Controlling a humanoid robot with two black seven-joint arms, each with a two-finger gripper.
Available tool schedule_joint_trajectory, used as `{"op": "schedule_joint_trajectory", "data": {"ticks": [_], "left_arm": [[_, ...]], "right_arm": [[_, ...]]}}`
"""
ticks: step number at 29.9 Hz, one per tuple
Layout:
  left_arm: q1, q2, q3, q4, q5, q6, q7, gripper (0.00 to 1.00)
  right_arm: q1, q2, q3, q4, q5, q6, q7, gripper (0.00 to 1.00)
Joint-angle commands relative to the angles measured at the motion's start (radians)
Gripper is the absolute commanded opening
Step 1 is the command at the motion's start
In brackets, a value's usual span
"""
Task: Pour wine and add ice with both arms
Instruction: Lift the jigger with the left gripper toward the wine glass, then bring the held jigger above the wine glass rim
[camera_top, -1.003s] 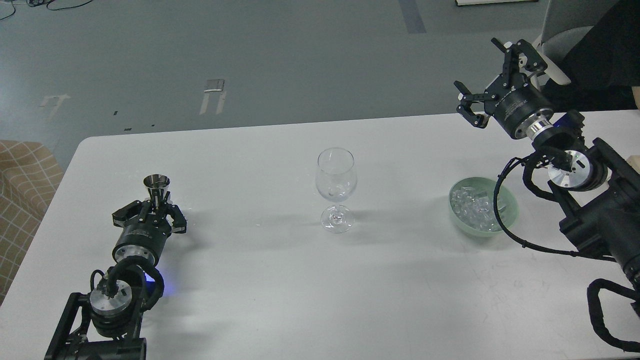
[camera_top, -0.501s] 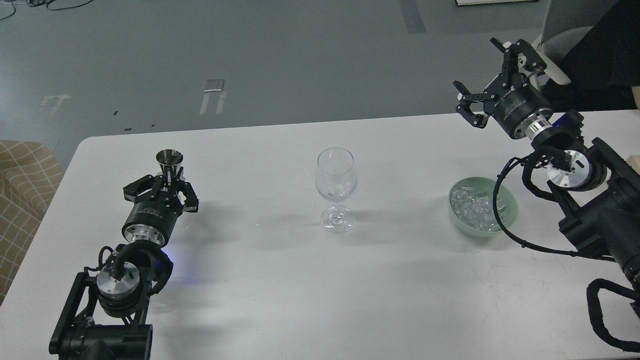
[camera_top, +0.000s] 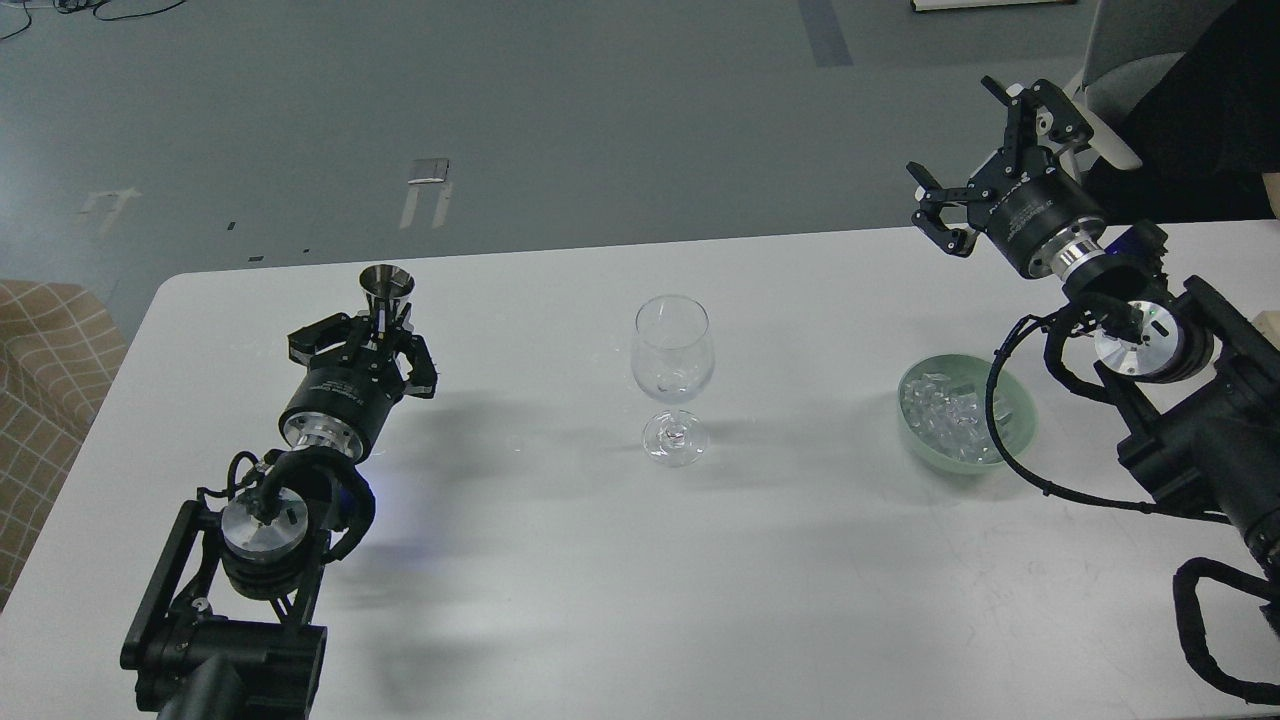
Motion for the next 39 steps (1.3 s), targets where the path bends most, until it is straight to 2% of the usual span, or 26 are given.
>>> {"op": "schedule_joint_trajectory", "data": {"ticks": [1,7,17,25,39], "left_arm": [[-0.005,0.0,0.023,-0.017,0.004,0.003,0.002,0.0],[-0.007,0.0,0.035,-0.064,0.006,0.028,0.009,0.0],[0.054,0.0,0.09,-0.225,0.006,0.082,0.026,0.0],[0.073,0.0,0.138,-0.268,0.027,0.111,0.026,0.0],[0.062,0.0,0.227,-0.267,0.139,0.135,0.026,0.0]], "right_arm": [[0.0,-0.001,0.0,0.0,0.0,0.0,-0.001,1.0],[-0.001,-0.003,0.0,0.0,0.0,0.002,0.001,1.0],[-0.001,-0.003,0.0,0.0,0.0,0.0,-0.001,1.0],[-0.003,-0.003,0.0,0.0,0.0,0.0,0.001,1.0],[-0.001,-0.001,0.003,0.0,0.0,0.0,0.001,1.0]]}}
